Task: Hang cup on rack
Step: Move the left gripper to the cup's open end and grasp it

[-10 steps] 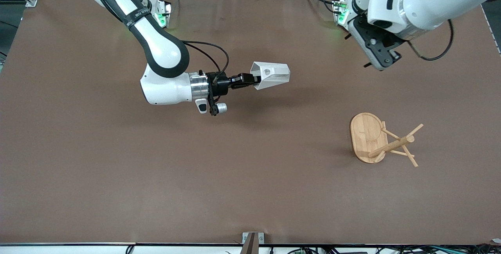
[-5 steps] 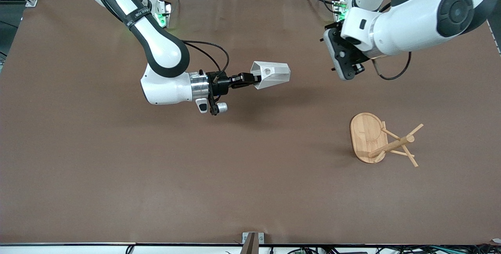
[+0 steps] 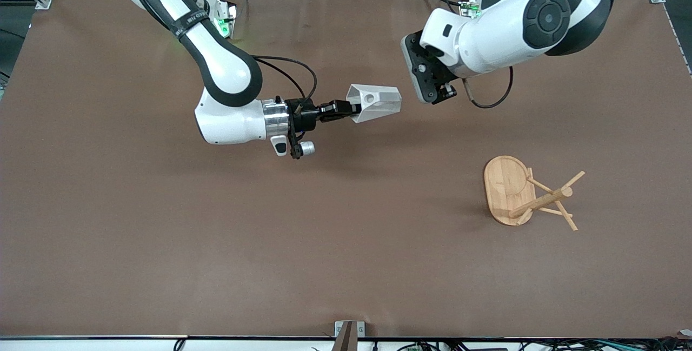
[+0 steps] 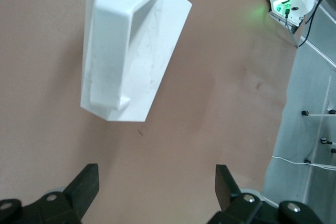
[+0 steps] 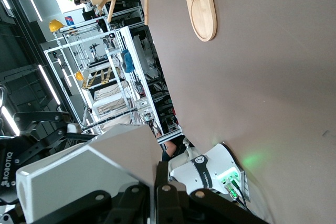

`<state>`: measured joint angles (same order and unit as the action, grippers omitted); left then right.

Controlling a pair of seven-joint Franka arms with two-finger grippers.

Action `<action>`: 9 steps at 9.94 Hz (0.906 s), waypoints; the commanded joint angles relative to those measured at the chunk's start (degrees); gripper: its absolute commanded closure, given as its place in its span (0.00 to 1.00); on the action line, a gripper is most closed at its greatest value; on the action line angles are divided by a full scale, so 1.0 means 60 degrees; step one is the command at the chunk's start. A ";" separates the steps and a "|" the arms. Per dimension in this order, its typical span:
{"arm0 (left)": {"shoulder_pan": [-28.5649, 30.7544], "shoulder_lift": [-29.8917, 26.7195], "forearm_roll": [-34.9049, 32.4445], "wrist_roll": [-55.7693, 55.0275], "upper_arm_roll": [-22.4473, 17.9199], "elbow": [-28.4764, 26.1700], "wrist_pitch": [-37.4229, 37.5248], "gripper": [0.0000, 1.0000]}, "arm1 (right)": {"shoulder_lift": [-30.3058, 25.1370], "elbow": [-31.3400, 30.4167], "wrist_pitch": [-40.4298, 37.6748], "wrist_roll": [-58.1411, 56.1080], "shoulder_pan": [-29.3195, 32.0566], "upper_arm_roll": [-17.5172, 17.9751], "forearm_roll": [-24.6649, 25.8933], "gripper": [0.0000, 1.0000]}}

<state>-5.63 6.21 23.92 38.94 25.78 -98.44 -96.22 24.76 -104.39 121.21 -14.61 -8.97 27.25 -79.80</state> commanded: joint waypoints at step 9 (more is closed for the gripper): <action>0.0132 0.0401 0.0086 -0.0119 0.0610 -0.0526 -0.0696 0.04 | -0.0581 -0.0576 0.0071 0.0003 0.0235 0.0717 -0.0718 0.99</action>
<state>-5.51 8.81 23.94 38.07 28.43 -99.42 -101.99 23.72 -105.97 121.28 -14.61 -8.82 30.31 -82.03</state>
